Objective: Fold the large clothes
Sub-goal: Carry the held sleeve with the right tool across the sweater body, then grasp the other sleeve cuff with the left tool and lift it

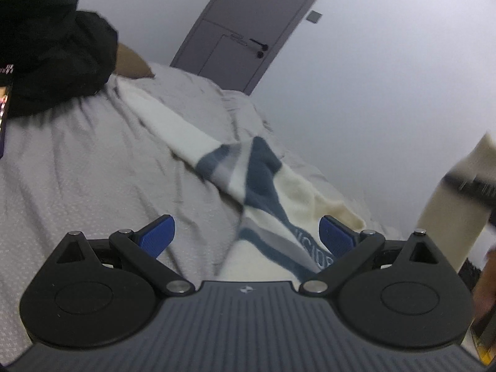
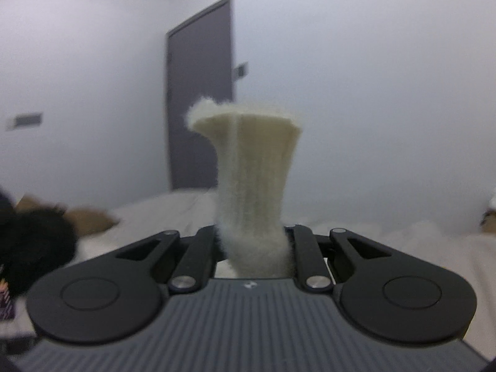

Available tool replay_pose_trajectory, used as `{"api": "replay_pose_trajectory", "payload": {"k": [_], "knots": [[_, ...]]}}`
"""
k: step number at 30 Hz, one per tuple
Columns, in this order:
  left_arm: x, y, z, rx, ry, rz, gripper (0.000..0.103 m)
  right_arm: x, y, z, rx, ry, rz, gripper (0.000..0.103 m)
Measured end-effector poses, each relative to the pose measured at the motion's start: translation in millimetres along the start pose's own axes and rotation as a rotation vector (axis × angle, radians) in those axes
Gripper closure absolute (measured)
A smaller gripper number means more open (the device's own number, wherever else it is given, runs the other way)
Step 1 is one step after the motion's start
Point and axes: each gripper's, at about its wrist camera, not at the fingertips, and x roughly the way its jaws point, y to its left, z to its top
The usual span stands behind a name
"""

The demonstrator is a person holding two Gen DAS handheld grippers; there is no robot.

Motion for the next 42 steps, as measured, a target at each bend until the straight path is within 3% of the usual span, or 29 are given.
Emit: {"api": "replay_pose_trajectory", "payload": {"k": [9, 14, 17, 19, 21, 22, 31, 38, 42], "knots": [[15, 28, 3, -0.096, 0.031, -0.005, 0.002, 24, 59, -123, -0.05, 0.281, 0.106, 0.086], [28, 31, 1, -0.102, 0.057, -0.004, 0.002, 25, 76, -158, -0.094, 0.387, 0.15, 0.085], [32, 29, 0, -0.092, 0.061, -0.014, 0.002, 19, 81, -151, -0.08, 0.398, 0.162, 0.081], [33, 25, -1, -0.073, 0.061, -0.023, 0.002, 23, 88, -142, -0.055, 0.427, 0.192, 0.068], [32, 20, -2, -0.05, 0.055, -0.034, 0.002, 24, 97, -143, -0.038, 0.447, 0.22, 0.038], [31, 17, -3, -0.038, 0.05, -0.044, 0.002, 20, 95, -142, -0.034, 0.46, 0.232, 0.035], [26, -22, -16, 0.124, 0.067, -0.141, 0.002, -42, 57, -132, -0.009, 0.478, 0.264, 0.034], [14, -59, -42, 0.275, 0.087, -0.166, 0.004, -48, 12, -126, 0.11, 0.431, 0.149, 0.034], [15, -69, -53, 0.314, 0.109, -0.16, 0.019, -34, -7, -131, 0.15, 0.398, 0.083, 0.035]]}}
